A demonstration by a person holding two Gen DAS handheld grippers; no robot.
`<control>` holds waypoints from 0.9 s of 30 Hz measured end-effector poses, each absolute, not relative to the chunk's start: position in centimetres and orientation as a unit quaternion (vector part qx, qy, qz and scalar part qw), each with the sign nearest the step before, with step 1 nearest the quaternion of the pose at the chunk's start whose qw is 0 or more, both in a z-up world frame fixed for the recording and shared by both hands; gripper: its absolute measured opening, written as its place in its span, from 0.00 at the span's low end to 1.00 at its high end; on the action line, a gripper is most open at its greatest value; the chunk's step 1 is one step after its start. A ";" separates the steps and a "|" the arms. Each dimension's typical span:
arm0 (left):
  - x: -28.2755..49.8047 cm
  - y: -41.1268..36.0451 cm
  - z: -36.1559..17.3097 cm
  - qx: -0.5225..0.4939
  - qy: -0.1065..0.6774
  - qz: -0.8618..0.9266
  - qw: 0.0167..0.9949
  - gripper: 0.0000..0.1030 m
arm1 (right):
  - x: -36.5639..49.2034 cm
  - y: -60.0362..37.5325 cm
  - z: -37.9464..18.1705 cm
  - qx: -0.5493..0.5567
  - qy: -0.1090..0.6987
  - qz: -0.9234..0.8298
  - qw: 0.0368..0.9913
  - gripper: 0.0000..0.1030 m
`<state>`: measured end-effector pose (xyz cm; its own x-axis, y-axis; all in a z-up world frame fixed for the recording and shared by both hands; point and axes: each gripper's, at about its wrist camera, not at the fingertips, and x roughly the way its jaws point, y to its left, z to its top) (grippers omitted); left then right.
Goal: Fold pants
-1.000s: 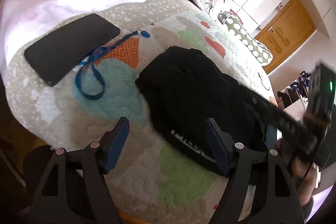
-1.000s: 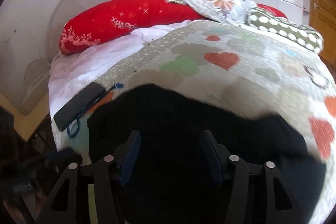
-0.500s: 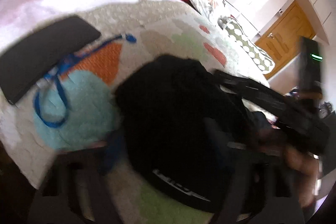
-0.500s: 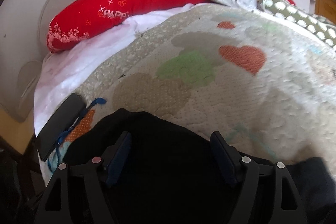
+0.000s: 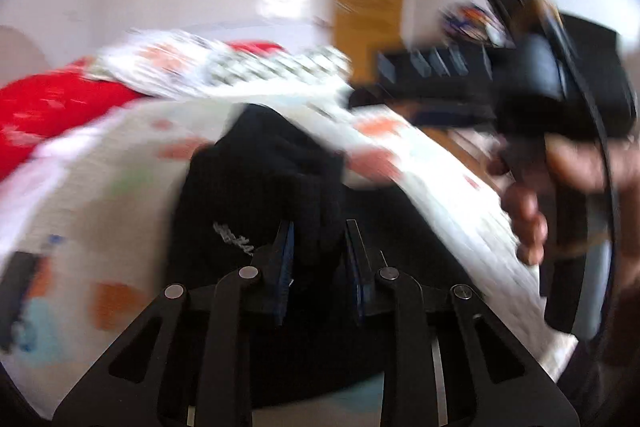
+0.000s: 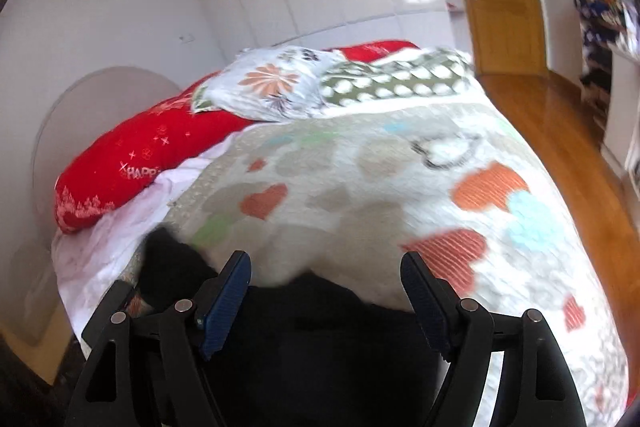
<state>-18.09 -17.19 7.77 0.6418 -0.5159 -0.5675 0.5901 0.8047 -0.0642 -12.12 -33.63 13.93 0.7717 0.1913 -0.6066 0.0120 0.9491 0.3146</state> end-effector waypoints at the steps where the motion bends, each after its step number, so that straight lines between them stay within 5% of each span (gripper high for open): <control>1: -18.2 -17.9 7.0 0.068 0.309 -0.326 0.891 0.23 | -12.3 -34.1 13.5 0.156 0.341 0.050 0.926 0.73; 3: -18.8 -18.1 6.5 0.069 0.325 -0.357 0.873 0.27 | -13.1 -35.0 12.2 0.165 0.354 0.059 0.919 0.73; 5: -19.7 -17.1 7.7 0.072 0.318 -0.377 0.867 0.53 | -13.7 -35.4 11.0 0.176 0.362 0.068 0.913 0.74; 7: -20.1 -15.4 9.2 0.060 0.305 -0.388 0.868 0.65 | -14.3 -35.9 10.0 0.194 0.366 0.077 0.907 0.75; 12: -17.9 -11.0 10.7 0.047 0.304 -0.325 0.894 0.70 | -14.3 -34.5 8.1 0.224 0.382 0.124 0.888 0.77; 20: -12.6 -8.6 5.9 0.012 0.360 -0.244 0.901 0.70 | -11.3 -30.5 5.4 0.197 0.403 0.135 0.883 0.77; 21: -12.1 -8.6 5.2 0.007 0.372 -0.241 0.897 0.70 | -11.4 -29.7 5.5 0.187 0.396 0.138 0.888 0.53; 24: -13.0 -8.2 5.4 -0.003 0.372 -0.240 0.897 0.70 | -12.7 -28.4 7.4 0.147 0.373 0.149 0.904 0.23; 27: -14.3 -7.2 7.7 0.002 0.331 -0.234 0.914 0.70 | -15.6 -29.2 11.2 0.131 0.328 0.155 0.923 0.10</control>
